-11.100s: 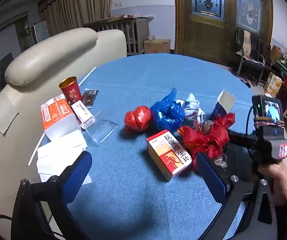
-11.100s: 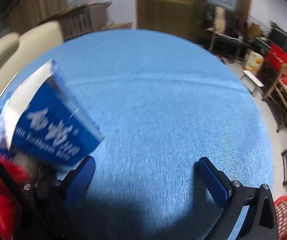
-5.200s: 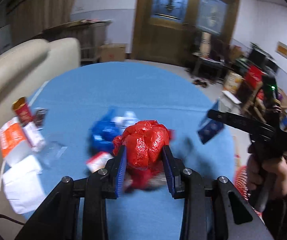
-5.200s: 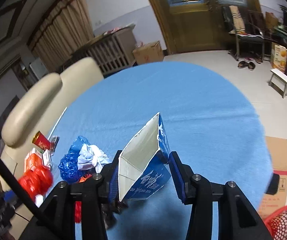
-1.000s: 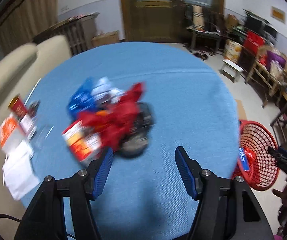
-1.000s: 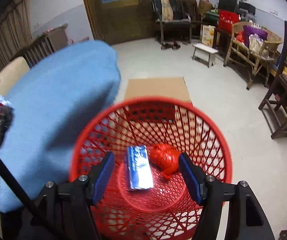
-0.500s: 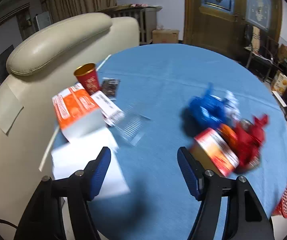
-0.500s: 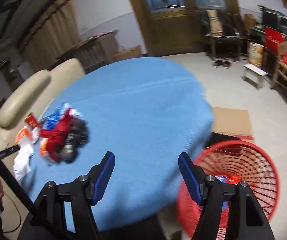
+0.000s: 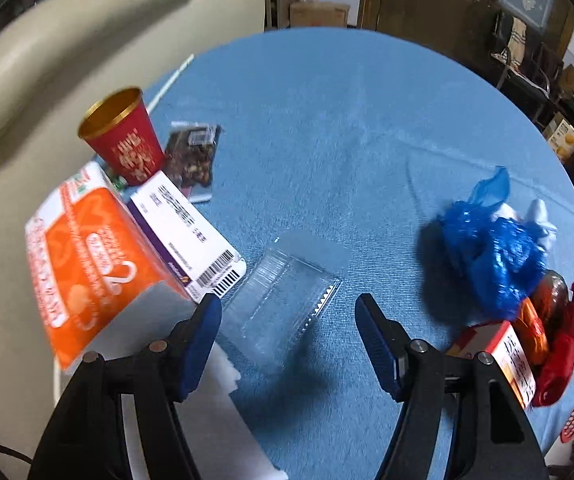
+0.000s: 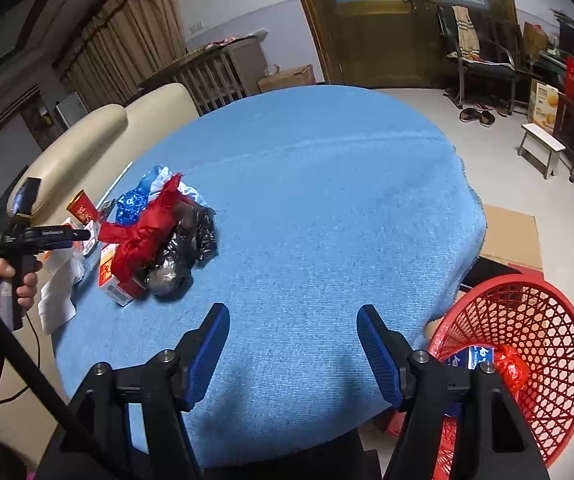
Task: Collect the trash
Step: 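Grasp the clear plastic tray with the left tool while the right tool grasps the red ribbon bag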
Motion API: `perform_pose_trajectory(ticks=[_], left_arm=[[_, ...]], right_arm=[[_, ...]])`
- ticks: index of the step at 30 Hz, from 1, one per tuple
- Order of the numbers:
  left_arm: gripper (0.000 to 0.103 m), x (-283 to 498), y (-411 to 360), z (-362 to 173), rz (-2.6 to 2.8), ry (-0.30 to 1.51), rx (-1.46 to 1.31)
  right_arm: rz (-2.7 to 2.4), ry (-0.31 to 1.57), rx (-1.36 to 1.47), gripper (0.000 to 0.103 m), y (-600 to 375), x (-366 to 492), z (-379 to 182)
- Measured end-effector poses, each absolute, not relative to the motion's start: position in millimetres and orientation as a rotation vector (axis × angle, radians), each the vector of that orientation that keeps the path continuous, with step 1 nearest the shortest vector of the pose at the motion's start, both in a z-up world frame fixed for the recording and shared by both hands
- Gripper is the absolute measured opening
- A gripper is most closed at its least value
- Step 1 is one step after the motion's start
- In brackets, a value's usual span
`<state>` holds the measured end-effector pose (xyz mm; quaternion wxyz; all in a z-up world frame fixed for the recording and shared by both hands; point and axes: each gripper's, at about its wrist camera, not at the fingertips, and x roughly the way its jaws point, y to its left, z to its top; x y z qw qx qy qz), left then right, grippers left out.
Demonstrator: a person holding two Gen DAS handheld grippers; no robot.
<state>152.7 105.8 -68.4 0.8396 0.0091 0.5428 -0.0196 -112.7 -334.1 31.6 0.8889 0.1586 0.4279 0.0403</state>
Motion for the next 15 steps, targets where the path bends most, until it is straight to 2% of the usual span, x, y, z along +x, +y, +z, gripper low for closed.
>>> perform_pose_trajectory(ticks=[6, 8, 10, 15], left_arm=[[0.069, 150, 101, -71, -0.074, 1.132, 0.001], [0.056, 147, 95, -71, -0.106, 1.135, 0.002], [0.048, 145, 91, -74, -0.137, 1.15, -0.007], [0.048, 129, 75, -83, -0.19, 1.173, -0.002]], right_arm=[[0.161, 0.904, 0.366, 0.07, -320, -81, 41], [0.207, 0.905, 0.382, 0.07, -309, -63, 46], [0.261, 0.932, 0.418, 0.07, -296, -43, 47], [0.321, 0.993, 0.499, 0.07, -265, -6, 40]])
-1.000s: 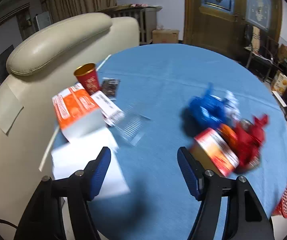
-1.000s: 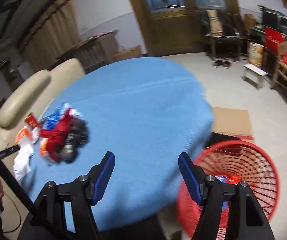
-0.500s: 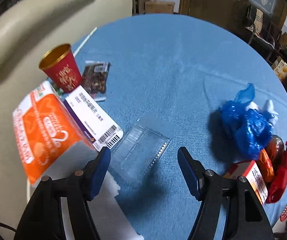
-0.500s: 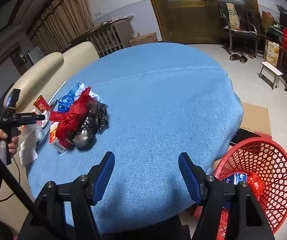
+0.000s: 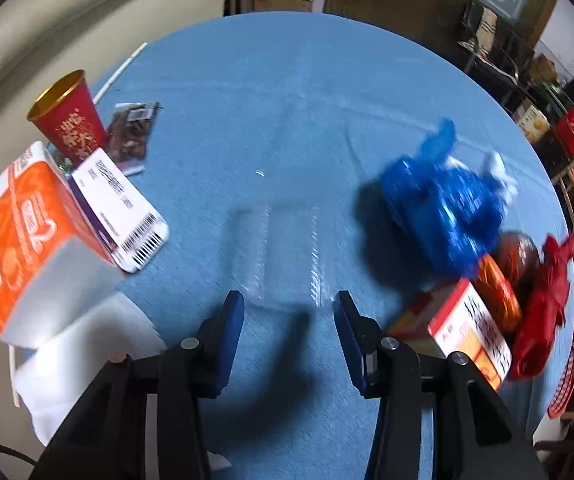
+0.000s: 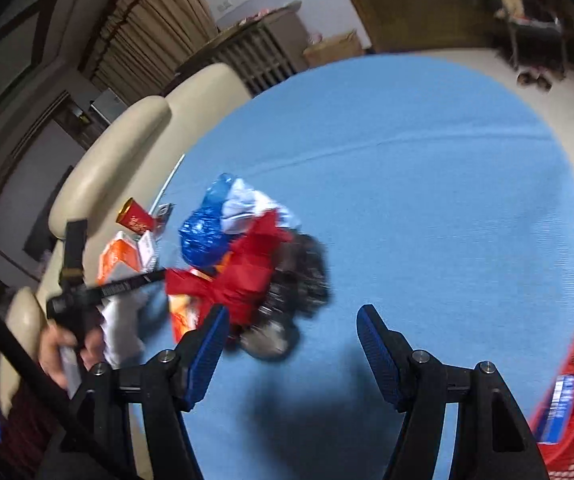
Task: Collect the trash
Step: 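Grasp the clear plastic tray with the left tool while the right tool grasps the red ribbon bag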
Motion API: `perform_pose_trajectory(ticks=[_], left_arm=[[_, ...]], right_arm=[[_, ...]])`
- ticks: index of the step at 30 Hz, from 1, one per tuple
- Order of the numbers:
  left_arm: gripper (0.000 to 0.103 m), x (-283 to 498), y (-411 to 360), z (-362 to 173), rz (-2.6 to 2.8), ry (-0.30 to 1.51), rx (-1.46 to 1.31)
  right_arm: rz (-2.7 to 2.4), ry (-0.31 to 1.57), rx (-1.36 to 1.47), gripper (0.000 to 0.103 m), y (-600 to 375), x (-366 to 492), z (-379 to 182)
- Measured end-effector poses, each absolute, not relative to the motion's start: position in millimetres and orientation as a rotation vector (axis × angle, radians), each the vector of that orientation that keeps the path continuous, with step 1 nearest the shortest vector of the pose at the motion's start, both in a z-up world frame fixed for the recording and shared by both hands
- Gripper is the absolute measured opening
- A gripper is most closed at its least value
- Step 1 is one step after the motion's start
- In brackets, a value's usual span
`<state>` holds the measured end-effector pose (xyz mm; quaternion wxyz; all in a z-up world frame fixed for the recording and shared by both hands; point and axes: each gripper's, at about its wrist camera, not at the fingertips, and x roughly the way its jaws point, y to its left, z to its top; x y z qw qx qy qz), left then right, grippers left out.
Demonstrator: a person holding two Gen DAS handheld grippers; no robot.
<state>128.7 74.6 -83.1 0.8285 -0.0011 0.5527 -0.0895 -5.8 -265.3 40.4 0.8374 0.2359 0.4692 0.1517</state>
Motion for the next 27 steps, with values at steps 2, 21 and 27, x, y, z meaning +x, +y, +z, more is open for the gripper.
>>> perform_pose_trajectory(ticks=[2, 21, 27], left_arm=[[0.048, 125, 75, -83, -0.199, 1.172, -0.017], [0.056, 150, 77, -73, -0.161, 1.165, -0.086], [0.042, 151, 76, -74, -0.125, 1.143, -0.082]], right_arm=[[0.318, 1.014, 0.504, 0.069, -253, 8, 37], [0.276, 1.109, 0.528, 0.037, -223, 39, 22], [0.323, 1.028, 0.527, 0.037, -242, 11, 43]])
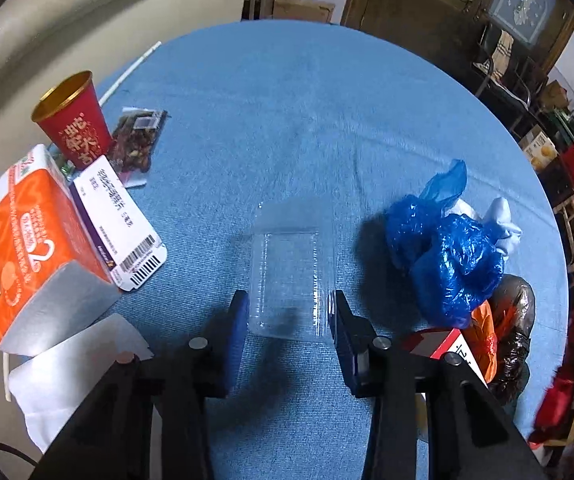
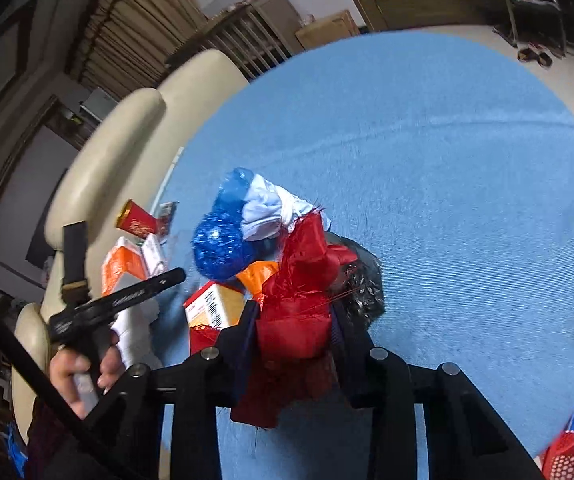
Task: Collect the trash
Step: 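Grasp the clear plastic tray with the left tool while the right tool grasps the red ribbon bag, then carry the clear tray and red ribbon bag over the red basket and open both tools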
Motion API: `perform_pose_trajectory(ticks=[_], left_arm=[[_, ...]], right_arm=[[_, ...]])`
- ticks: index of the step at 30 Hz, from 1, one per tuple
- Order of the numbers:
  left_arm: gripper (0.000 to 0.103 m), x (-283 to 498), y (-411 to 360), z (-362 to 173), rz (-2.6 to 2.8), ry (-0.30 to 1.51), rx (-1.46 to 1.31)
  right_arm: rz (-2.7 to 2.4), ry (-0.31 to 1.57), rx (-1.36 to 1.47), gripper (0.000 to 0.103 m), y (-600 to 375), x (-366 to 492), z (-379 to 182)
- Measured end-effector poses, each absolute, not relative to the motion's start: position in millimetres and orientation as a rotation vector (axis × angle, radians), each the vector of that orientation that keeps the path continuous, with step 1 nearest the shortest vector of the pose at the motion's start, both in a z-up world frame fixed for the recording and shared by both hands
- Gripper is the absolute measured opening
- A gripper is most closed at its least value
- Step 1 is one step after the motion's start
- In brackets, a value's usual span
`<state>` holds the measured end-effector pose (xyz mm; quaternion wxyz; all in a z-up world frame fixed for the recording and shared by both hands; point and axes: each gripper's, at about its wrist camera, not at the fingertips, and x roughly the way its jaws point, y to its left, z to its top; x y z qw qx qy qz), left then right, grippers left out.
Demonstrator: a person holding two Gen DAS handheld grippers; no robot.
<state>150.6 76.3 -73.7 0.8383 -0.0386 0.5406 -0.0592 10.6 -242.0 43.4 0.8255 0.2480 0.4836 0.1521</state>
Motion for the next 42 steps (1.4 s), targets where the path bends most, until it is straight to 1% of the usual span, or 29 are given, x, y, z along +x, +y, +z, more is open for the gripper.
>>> perform_pose_trajectory(ticks=[5, 11, 15, 22, 33, 42], left_arm=[[0.042, 127, 75, -53, -0.084, 1.08, -0.067], [0.042, 79, 60, -6, -0.084, 0.95, -0.013], [0.042, 50, 39, 11, -0.141, 0.925, -0.009], [0.042, 10, -29, 17, -0.316, 0.936, 0.035], [0.042, -27, -139, 6, -0.572, 1.002, 0.11], [0.042, -62, -226, 9, -0.748, 0.982, 0.236]], right_arm=[[0.35, 0.956, 0.523, 0.036, -261, -15, 58], [0.333, 0.881, 0.464, 0.036, -274, -42, 71], [0.293, 0.859, 0.454, 0.036, -286, -54, 71], [0.229, 0.86, 0.471, 0.036, -313, -73, 65], [0.079, 0.825, 0.47, 0.037, -370, -117, 64], [-0.061, 0.806, 0.486, 0.037, -434, -166, 55]])
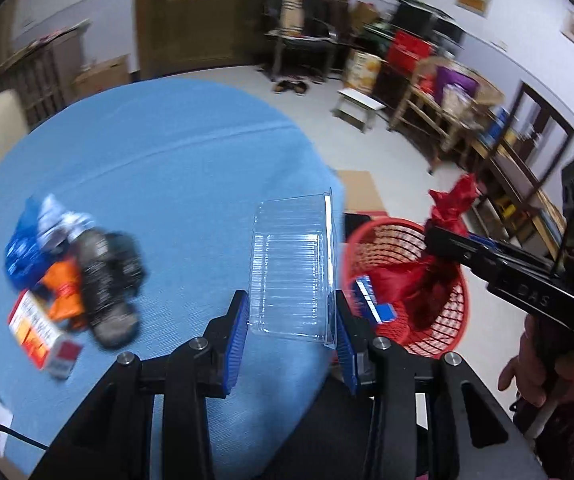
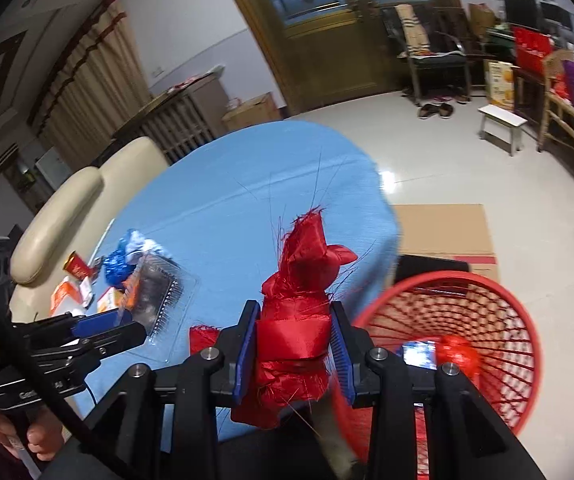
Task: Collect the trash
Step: 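Carry the clear tray and red ribbon bag over the red basket and open both tools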
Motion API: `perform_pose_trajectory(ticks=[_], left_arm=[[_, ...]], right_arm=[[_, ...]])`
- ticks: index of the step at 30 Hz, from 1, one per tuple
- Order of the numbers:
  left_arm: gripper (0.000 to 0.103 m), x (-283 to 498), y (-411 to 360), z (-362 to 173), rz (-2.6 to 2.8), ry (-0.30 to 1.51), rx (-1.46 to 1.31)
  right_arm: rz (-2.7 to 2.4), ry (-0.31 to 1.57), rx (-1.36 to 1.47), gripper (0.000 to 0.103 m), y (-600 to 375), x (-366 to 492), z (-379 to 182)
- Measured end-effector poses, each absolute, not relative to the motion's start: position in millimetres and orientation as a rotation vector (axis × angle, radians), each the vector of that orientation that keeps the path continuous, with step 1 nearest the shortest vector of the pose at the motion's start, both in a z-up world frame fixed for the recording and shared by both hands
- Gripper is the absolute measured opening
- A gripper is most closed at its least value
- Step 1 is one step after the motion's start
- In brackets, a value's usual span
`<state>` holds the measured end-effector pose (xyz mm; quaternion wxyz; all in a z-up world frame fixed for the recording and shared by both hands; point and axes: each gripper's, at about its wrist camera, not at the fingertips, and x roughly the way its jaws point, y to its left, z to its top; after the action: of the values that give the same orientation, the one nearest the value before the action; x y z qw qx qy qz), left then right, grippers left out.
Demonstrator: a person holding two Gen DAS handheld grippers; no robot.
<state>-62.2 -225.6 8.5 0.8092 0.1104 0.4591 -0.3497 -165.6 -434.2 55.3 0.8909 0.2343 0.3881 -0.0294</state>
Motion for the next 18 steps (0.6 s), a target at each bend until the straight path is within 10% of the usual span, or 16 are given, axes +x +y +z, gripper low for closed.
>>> perform_pose_trajectory(ticks=[18], left_arm=[[0.042, -91, -346, -34, -0.949, 1.07, 0.465]], right_arm=[[-0.256, 0.842, 0.58, 0.039, -522, -219, 14]])
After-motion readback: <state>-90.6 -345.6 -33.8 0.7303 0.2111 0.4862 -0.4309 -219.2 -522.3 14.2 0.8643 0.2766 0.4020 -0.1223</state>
